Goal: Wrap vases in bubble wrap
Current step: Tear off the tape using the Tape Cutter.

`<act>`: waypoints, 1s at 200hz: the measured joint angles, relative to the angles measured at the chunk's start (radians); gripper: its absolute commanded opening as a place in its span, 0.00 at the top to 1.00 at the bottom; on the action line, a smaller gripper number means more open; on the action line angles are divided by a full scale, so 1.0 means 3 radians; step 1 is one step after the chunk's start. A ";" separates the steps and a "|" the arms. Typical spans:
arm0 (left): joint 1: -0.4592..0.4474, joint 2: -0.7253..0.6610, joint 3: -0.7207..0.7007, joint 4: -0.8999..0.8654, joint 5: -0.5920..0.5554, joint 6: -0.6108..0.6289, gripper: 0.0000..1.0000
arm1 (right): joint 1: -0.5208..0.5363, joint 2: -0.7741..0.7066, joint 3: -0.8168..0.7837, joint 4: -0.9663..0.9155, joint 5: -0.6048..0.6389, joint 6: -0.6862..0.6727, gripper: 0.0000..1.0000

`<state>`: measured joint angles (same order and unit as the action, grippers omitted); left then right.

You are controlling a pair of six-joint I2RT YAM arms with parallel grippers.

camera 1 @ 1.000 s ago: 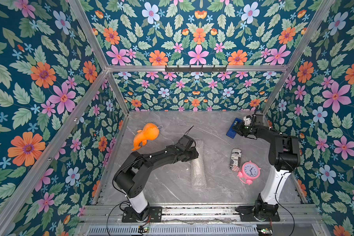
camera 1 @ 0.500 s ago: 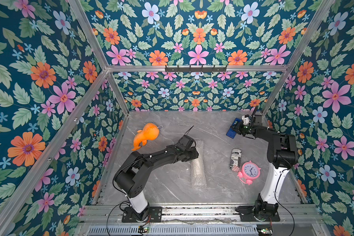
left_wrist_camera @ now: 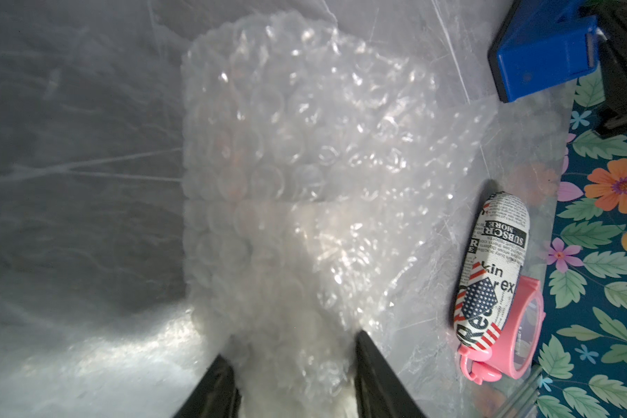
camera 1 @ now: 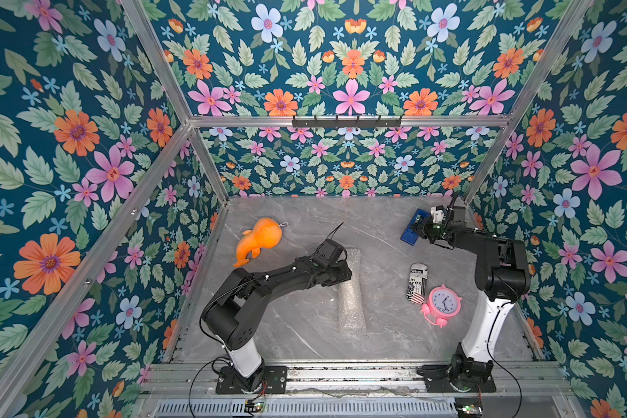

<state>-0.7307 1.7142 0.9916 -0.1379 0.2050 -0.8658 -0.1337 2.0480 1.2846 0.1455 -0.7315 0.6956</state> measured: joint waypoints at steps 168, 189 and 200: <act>0.0001 0.0014 0.0009 -0.0001 0.0009 0.0000 0.53 | 0.0076 -0.0418 -0.0567 0.0123 -0.0177 0.0117 1.00; 0.0001 0.0014 0.0006 0.0005 0.0010 -0.0001 0.53 | 0.0100 -0.0473 -0.0642 0.0174 -0.0182 0.0141 1.00; 0.0001 0.0014 0.0005 0.0006 0.0010 0.0000 0.53 | 0.0116 -0.0495 -0.0680 0.0209 -0.0191 0.0151 1.00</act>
<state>-0.7303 1.7184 0.9932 -0.1360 0.2081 -0.8658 -0.0990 1.8996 1.0805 0.2081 -0.7887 0.7410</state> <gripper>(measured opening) 0.472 0.052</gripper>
